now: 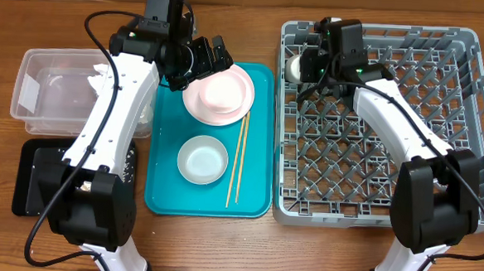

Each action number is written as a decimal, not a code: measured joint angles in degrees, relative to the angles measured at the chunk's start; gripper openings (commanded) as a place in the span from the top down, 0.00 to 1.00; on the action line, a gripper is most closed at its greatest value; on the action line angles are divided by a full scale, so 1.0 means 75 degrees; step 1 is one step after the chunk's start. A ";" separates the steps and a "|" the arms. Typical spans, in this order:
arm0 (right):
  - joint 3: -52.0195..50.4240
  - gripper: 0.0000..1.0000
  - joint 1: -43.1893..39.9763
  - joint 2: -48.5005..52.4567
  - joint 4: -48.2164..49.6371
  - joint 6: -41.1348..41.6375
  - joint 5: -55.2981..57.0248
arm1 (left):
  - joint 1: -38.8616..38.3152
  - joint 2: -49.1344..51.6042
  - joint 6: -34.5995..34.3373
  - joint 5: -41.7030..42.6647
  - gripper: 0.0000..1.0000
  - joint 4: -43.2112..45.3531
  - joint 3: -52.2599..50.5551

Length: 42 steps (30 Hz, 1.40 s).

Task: Sort waste into correct bins and load items into the dishwasher
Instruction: 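Lower the white cup upside down into the rack's back-left corner, then move the right gripper to the chopsticks on the teal tray and grasp one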

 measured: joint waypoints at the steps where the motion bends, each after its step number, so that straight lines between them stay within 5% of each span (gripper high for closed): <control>1: 0.0000 0.62 0.0003 0.0000 0.0009 -0.0026 -0.0070 | 0.0000 0.0000 0.0000 0.0000 0.00 0.0000 0.0000; 8: 0.0000 0.59 0.0035 -0.0685 -0.0621 -0.0277 -0.0321 | 0.0000 0.0000 0.0000 0.0000 0.00 -0.0003 0.0000; 16: 0.0073 0.60 0.1632 -0.2748 -0.3719 0.0131 -0.1218 | 0.0000 0.0000 0.0000 -0.0003 0.00 -0.0006 0.0000; 27: 0.0058 0.64 0.3876 -0.1868 -0.4677 0.1472 0.0009 | 0.0495 0.0000 -0.0329 0.0000 0.00 0.0291 0.0000; 34: 0.0052 0.68 0.4060 -0.0755 -0.4392 0.2084 0.0991 | 0.2433 0.0000 -0.0697 -0.0143 0.00 -0.0705 0.0000; 42: 0.0052 0.70 0.4057 0.0274 -0.3561 0.2212 0.1641 | 0.2486 0.0000 -0.0746 -0.0172 0.00 -0.0729 0.0000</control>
